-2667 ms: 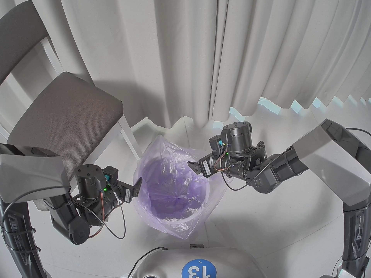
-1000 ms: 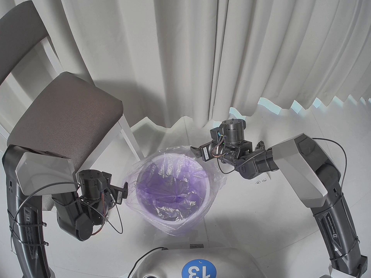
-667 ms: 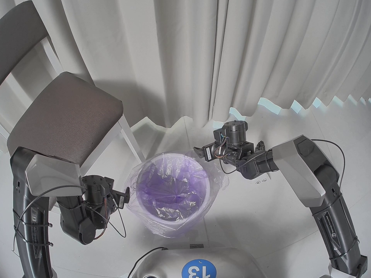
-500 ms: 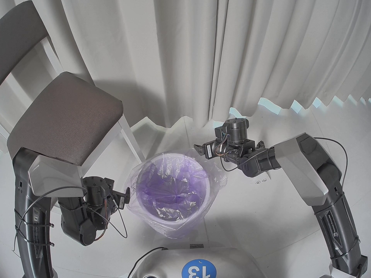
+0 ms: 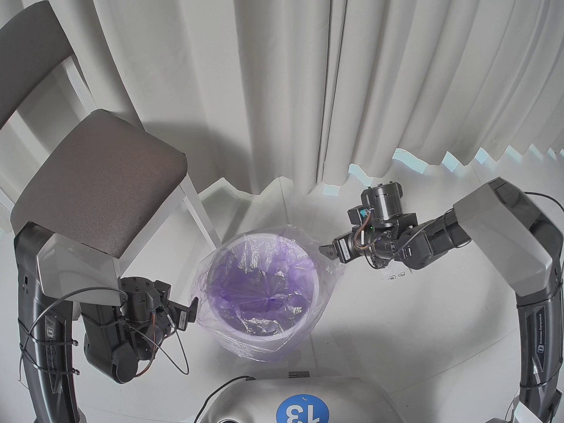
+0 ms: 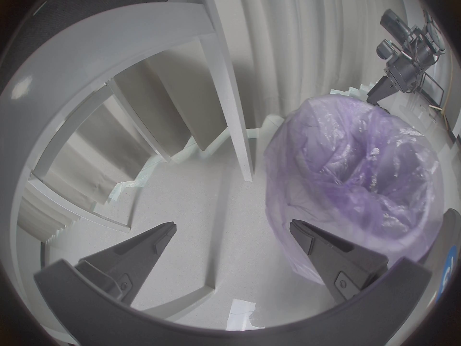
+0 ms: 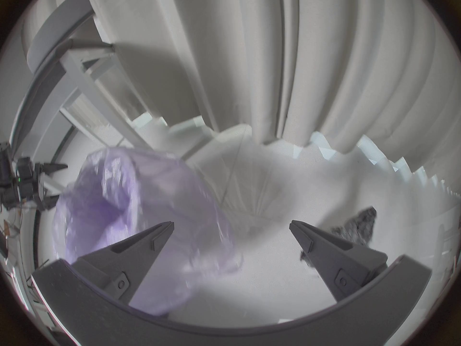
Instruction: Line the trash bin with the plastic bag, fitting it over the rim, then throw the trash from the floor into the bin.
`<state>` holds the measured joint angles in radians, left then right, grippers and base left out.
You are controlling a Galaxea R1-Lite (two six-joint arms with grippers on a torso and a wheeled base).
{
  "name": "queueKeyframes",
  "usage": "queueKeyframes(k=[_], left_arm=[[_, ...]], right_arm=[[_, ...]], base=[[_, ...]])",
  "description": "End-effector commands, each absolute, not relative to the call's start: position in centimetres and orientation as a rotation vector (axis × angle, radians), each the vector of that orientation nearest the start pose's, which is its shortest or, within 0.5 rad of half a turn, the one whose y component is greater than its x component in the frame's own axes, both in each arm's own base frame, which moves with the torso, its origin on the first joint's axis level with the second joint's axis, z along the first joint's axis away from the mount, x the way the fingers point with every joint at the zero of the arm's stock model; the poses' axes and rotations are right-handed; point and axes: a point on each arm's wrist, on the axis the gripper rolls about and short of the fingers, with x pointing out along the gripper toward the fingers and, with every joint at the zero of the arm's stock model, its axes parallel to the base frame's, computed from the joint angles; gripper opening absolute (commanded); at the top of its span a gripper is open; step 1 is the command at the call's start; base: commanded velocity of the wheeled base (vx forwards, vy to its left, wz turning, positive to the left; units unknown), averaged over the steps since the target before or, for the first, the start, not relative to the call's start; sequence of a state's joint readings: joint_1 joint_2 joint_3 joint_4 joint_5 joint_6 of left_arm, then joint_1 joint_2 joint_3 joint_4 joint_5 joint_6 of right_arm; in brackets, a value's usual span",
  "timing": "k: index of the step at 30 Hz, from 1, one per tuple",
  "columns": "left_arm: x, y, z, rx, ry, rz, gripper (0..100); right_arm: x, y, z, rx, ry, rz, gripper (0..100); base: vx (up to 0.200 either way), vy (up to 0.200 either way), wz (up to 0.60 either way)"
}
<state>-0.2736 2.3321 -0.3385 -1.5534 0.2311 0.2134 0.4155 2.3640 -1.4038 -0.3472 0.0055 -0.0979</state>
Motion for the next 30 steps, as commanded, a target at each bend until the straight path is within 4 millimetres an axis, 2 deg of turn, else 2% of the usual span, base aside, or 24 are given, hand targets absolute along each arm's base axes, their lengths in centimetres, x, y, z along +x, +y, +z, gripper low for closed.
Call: queueKeyframes(k=[1, 9, 15, 21, 26, 30], left_arm=[[27.1, -7.2, -0.7, 0.302, 0.428, -0.133, 100], [25.2, -7.5, -1.5, 0.307, 0.500, -0.219, 100], [25.0, -7.5, -2.7, 0.301, 0.550, -0.243, 100], [26.5, -8.0, -4.9, 0.305, 0.565, -0.241, 100], [29.2, -8.5, -6.3, 0.300, 0.510, -0.230, 100], [30.4, -8.8, -7.0, 0.302, 0.498, -0.229, 100]], right_arm=[[38.7, 16.2, 7.3, -0.256, 0.588, 0.445, 100], [36.6, 16.3, 5.3, -0.278, 0.627, 0.471, 100], [36.0, 16.3, 4.1, -0.286, 0.655, 0.478, 100], [36.1, 16.3, 2.4, -0.283, 0.665, 0.477, 100], [36.6, 16.5, 1.1, -0.280, 0.667, 0.477, 100], [37.1, 16.7, 0.3, -0.278, 0.657, 0.477, 100]], base=[[0.000, 0.000, 0.00], [0.000, 0.000, 0.00], [0.000, 0.000, 0.00], [0.000, 0.000, 0.00], [0.000, 0.000, 0.00], [0.000, 0.000, 0.00]])
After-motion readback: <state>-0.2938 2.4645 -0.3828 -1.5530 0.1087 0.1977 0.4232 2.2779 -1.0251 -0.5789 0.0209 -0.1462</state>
